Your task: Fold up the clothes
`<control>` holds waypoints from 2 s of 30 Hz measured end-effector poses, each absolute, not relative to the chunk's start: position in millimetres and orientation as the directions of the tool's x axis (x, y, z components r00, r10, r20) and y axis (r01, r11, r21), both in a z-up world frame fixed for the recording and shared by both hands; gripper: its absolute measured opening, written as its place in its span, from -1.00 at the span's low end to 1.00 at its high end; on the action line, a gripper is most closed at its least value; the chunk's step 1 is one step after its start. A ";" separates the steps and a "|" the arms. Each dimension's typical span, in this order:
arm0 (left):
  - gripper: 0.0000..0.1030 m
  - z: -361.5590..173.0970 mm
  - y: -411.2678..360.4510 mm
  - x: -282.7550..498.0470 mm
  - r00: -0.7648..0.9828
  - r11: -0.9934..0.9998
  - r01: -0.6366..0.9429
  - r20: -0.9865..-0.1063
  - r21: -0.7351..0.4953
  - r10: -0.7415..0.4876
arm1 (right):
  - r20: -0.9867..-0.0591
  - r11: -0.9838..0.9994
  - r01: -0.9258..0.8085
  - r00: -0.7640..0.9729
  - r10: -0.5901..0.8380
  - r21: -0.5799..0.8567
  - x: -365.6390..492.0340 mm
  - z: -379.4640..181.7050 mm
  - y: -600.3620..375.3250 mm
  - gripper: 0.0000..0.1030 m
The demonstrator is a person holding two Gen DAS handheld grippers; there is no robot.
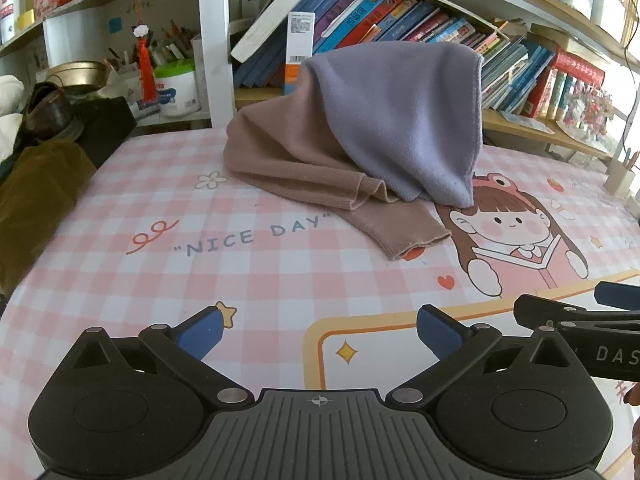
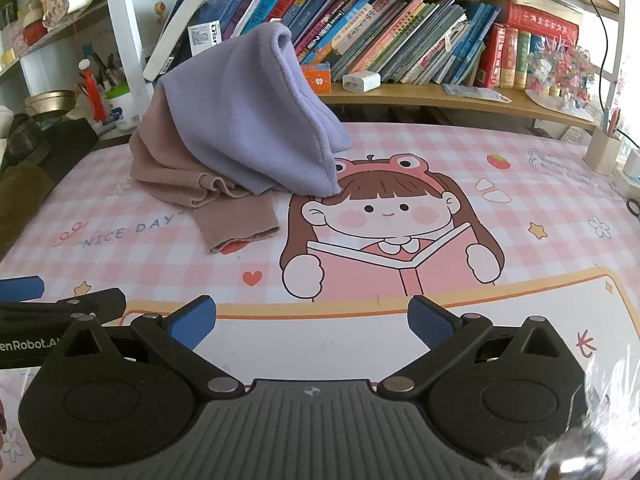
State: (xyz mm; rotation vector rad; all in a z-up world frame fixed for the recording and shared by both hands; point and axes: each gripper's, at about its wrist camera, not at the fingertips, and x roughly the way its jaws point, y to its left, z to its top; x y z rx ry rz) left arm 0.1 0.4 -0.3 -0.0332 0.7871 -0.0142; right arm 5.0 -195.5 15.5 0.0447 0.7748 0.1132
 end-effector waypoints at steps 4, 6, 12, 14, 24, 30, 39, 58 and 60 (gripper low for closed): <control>1.00 -1.1 1.3 0.5 0.704 0.999 0.003 -0.710 -0.036 -0.028 | -0.697 0.993 -0.084 0.708 0.116 0.080 5.6 15.4 -195.9 1.00; 1.00 -1.4 1.8 0.7 0.703 0.999 0.005 -0.711 -0.036 -0.029 | -0.697 0.993 -0.084 0.708 0.115 0.080 6.0 15.4 -196.0 1.00; 1.00 -3.8 3.1 1.5 0.701 0.999 0.008 -0.712 -0.040 -0.034 | -0.699 0.994 -0.082 0.706 0.112 0.077 6.9 15.2 -196.5 1.00; 1.00 -1.9 1.2 1.7 0.700 0.999 0.005 -0.713 -0.039 -0.031 | -0.700 0.994 -0.082 0.706 0.110 0.074 6.8 15.3 -195.1 1.00; 1.00 -1.8 2.1 2.8 0.699 0.999 0.001 -0.715 -0.039 -0.028 | -0.701 0.994 -0.083 0.705 0.107 0.068 8.0 14.2 -194.1 1.00; 1.00 -1.2 1.3 3.0 0.698 0.999 0.000 -0.716 -0.039 -0.028 | -0.703 0.994 -0.083 0.704 0.107 0.068 8.5 14.3 -193.7 1.00; 1.00 -0.6 2.0 2.8 0.696 0.999 0.002 -0.717 -0.039 -0.029 | -0.705 0.994 -0.086 0.701 0.109 0.068 9.4 14.1 -193.2 1.00; 1.00 -0.7 0.5 3.2 0.697 0.999 0.004 -0.717 -0.040 -0.031 | -0.708 0.995 -0.081 0.699 0.104 0.067 9.5 13.8 -193.3 1.00; 1.00 -0.6 0.3 3.7 0.696 0.999 0.005 -0.718 -0.039 -0.032 | -0.709 0.995 -0.079 0.698 0.103 0.066 9.8 13.9 -193.6 1.00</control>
